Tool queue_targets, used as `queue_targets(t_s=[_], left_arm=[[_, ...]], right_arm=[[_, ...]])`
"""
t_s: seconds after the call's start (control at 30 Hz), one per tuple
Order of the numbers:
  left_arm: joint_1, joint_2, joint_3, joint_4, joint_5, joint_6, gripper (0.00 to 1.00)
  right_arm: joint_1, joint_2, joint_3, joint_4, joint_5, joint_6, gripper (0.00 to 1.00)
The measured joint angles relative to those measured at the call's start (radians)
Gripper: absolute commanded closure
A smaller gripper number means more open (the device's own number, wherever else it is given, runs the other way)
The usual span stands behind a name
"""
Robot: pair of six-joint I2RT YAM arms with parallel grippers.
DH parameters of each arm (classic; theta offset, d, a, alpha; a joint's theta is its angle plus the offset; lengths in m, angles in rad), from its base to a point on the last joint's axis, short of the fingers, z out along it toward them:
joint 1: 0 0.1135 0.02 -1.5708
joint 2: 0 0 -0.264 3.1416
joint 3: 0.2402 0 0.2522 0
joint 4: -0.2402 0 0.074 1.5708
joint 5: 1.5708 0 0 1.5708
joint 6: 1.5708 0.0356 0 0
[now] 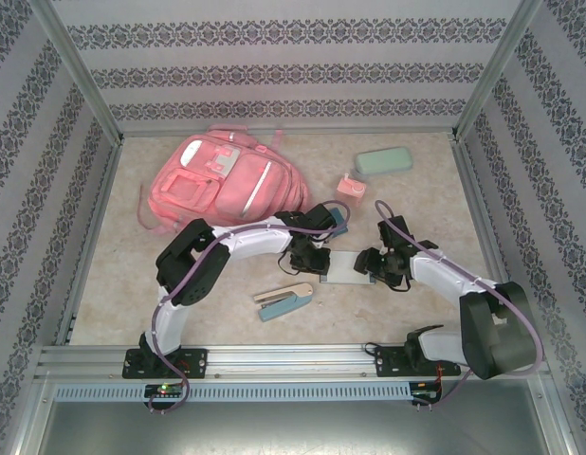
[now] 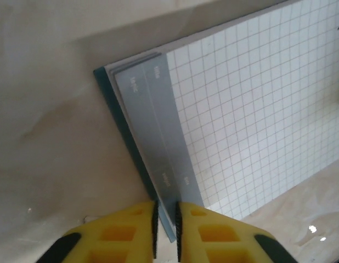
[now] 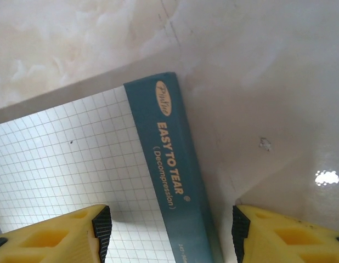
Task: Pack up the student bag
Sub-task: Pick up the loose stationery at the center of the table.
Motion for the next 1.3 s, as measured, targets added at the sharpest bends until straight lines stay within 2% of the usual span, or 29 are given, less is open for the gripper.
queue_targets(t_s=[0.37, 0.6, 0.67, 0.87, 1.03, 1.13, 1.27, 1.3], left_arm=[[0.008, -0.001, 0.016, -0.057, -0.032, 0.001, 0.88], [0.015, -0.002, 0.027, -0.096, -0.05, 0.002, 0.88], [0.015, -0.002, 0.028, -0.1, -0.051, 0.002, 0.88], [-0.001, 0.015, 0.03, -0.044, 0.0, 0.02, 0.88], [0.003, 0.015, 0.029, -0.046, -0.002, 0.042, 0.88], [0.001, 0.015, 0.029, -0.04, 0.0, 0.051, 0.88], [-0.003, 0.015, 0.029, -0.042, -0.004, 0.059, 0.85], [-0.003, 0.015, 0.031, -0.041, -0.005, 0.062, 0.84]], right_arm=[[0.033, -0.04, 0.012, -0.009, -0.073, -0.007, 0.45], [-0.026, -0.13, -0.003, 0.046, -0.169, 0.016, 0.56], [-0.047, -0.136, -0.018, 0.087, -0.205, 0.027, 0.57], [-0.041, -0.069, -0.03, 0.206, -0.428, 0.037, 0.59], [-0.062, -0.04, -0.027, 0.209, -0.478, 0.034, 0.63], [-0.074, -0.072, -0.027, 0.198, -0.471, 0.029, 0.71], [-0.098, -0.137, -0.032, 0.177, -0.444, 0.025, 0.97], [-0.104, -0.146, -0.037, 0.171, -0.437, 0.024, 1.0]])
